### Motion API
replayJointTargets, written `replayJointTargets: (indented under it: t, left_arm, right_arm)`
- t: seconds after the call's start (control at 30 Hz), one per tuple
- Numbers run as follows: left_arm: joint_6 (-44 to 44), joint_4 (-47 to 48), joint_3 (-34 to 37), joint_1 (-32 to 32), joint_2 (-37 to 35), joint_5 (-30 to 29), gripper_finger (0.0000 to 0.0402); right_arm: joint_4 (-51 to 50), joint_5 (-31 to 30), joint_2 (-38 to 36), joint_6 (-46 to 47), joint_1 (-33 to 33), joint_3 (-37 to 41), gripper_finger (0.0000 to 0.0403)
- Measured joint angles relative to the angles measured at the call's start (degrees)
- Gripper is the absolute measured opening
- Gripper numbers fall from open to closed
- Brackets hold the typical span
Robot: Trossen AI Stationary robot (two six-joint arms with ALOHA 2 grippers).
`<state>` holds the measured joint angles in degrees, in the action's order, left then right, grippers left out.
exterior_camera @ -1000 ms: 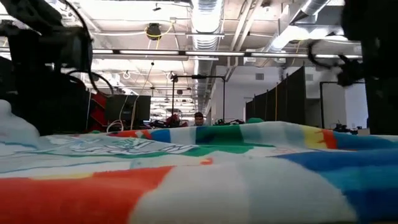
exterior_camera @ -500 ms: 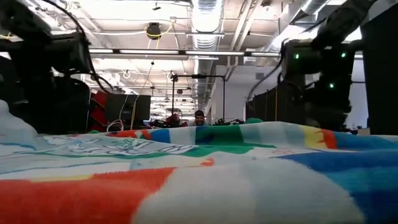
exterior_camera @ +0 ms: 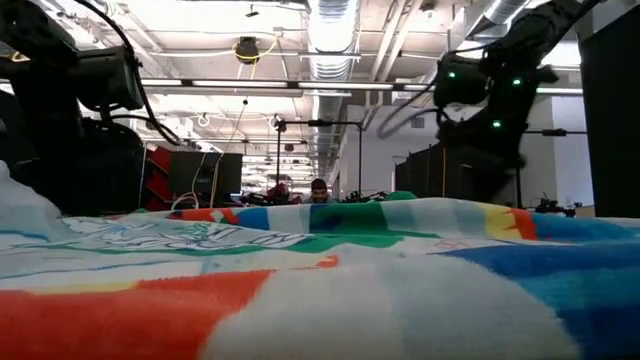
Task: Roll towel
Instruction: Roll the multicolor dinosaur print towel
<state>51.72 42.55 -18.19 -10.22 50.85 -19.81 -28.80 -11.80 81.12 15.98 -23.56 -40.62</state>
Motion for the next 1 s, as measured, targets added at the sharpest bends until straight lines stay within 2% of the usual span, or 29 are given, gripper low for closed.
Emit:
replayJointTargets:
  t: [0.2, 0.27, 0.37, 0.43, 0.57, 0.63, 0.7, 0.83, 1.0]
  left_arm:
    - [0.4, -0.2, 1.7, -0.8, -0.1, -1.0, 0.0]
    - [0.4, 0.4, 1.7, -0.8, -0.2, -1.3, 0.0]
    - [-0.7, 0.6, 1.5, -0.8, -0.2, -0.2, 0.0]
    - [-0.8, 1.1, 0.6, -0.9, -0.2, 4.2, 0.0]
    - [2.5, 1.7, -4.6, -0.7, -0.1, 25.1, 0.0]
    - [2.3, 1.7, -9.0, -0.4, -0.2, 29.9, 0.0]
    - [0.5, 3.6, -12.6, -0.4, -0.2, 29.1, 0.0]
    - [-5.6, 4.7, -19.4, -2.9, -0.3, 21.6, 0.0]
    - [-14.7, 4.4, -22.6, -10.6, 0.2, 16.1, 0.0]
  right_arm:
    - [4.2, 1.9, 9.7, -0.9, -8.7, -0.2, 0.0]
    - [4.5, 1.9, 11.1, 0.0, -10.6, -0.4, 0.0]
    - [3.7, -1.2, 10.1, 2.0, -11.4, -0.1, 0.0]
    - [0.4, -3.2, 7.3, 3.9, -11.5, -0.2, 0.0]
    - [-12.9, -3.3, -2.1, 7.3, -9.9, -4.9, 0.0]
    - [-20.7, -2.3, -6.8, 7.3, -9.5, -7.3, 0.0]
    - [-24.5, 0.5, -10.9, 5.8, -9.3, -9.8, 0.0]
    - [-24.4, 8.1, -18.3, -2.2, -9.0, -15.6, 0.0001]
    - [-25.2, 8.9, -18.2, -16.8, -9.4, -20.9, 0.0027]
